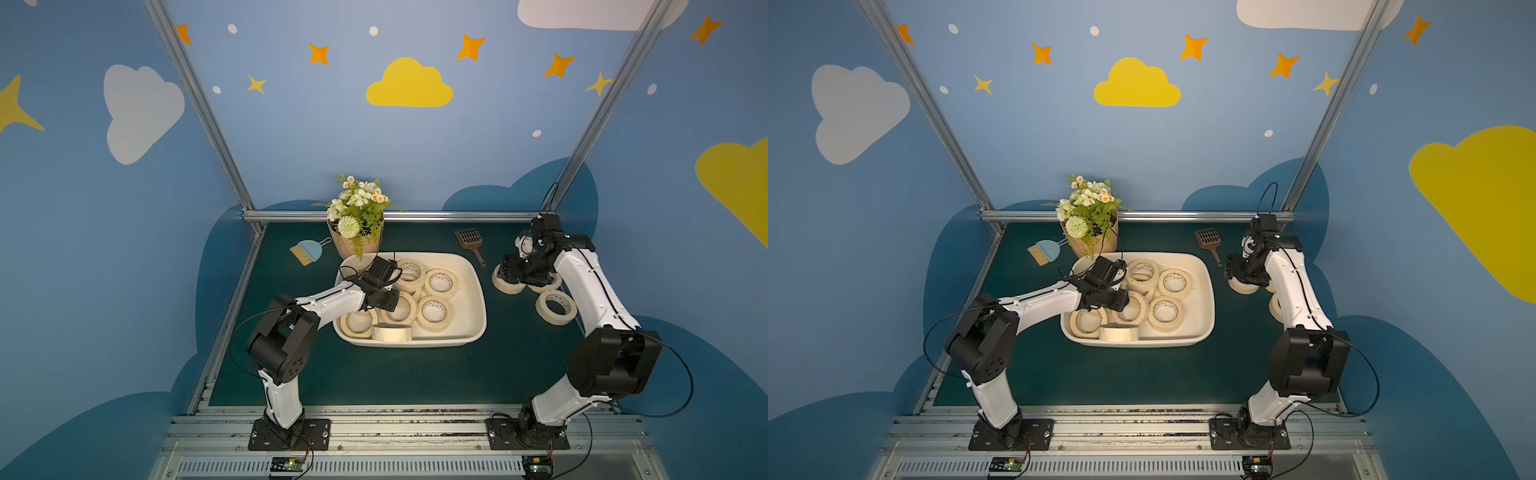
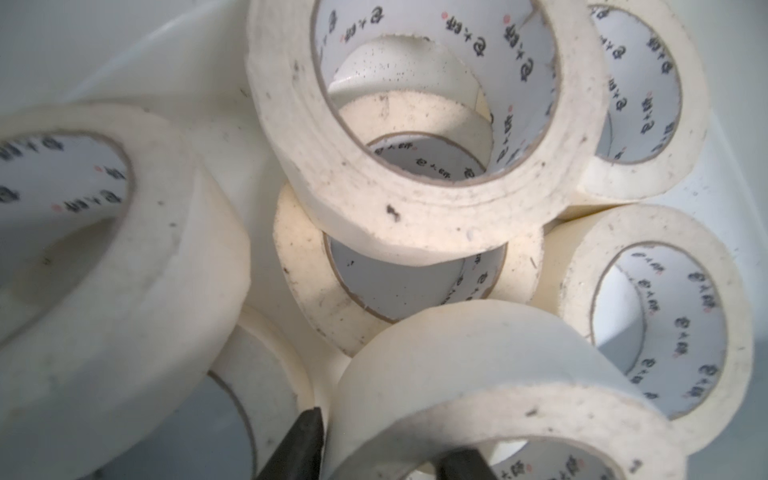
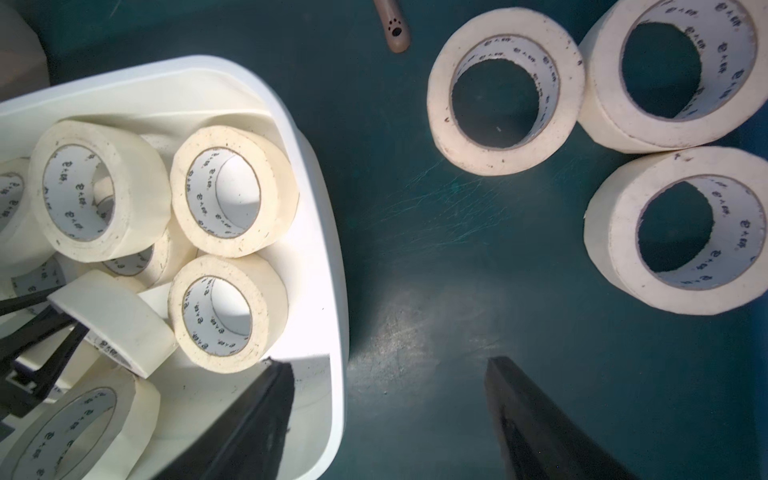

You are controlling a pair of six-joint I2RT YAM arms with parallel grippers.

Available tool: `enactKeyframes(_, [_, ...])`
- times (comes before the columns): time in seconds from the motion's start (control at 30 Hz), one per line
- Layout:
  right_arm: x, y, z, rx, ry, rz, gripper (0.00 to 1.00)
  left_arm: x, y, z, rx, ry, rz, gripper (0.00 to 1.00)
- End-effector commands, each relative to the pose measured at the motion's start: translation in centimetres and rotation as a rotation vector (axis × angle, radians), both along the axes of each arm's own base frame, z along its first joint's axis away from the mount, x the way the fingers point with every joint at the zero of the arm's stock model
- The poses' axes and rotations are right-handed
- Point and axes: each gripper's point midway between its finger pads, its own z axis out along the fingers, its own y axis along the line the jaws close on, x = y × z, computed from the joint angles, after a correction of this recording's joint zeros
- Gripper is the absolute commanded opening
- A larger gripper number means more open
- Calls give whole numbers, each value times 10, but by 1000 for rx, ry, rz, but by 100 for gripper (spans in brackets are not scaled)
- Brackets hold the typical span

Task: Take out the art tape in the storage box
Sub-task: Pick up the art tape from the storage box.

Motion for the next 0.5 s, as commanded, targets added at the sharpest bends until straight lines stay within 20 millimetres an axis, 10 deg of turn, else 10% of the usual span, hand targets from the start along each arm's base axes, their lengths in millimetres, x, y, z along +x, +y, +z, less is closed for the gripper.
enactKeyframes(0.0, [-23, 23, 3, 2, 42, 74, 78, 7, -5, 7, -7, -17, -4, 30])
enactKeyframes(0.47, [-34, 157, 27, 106, -9, 368, 76, 14, -17, 116, 45, -53, -106, 12])
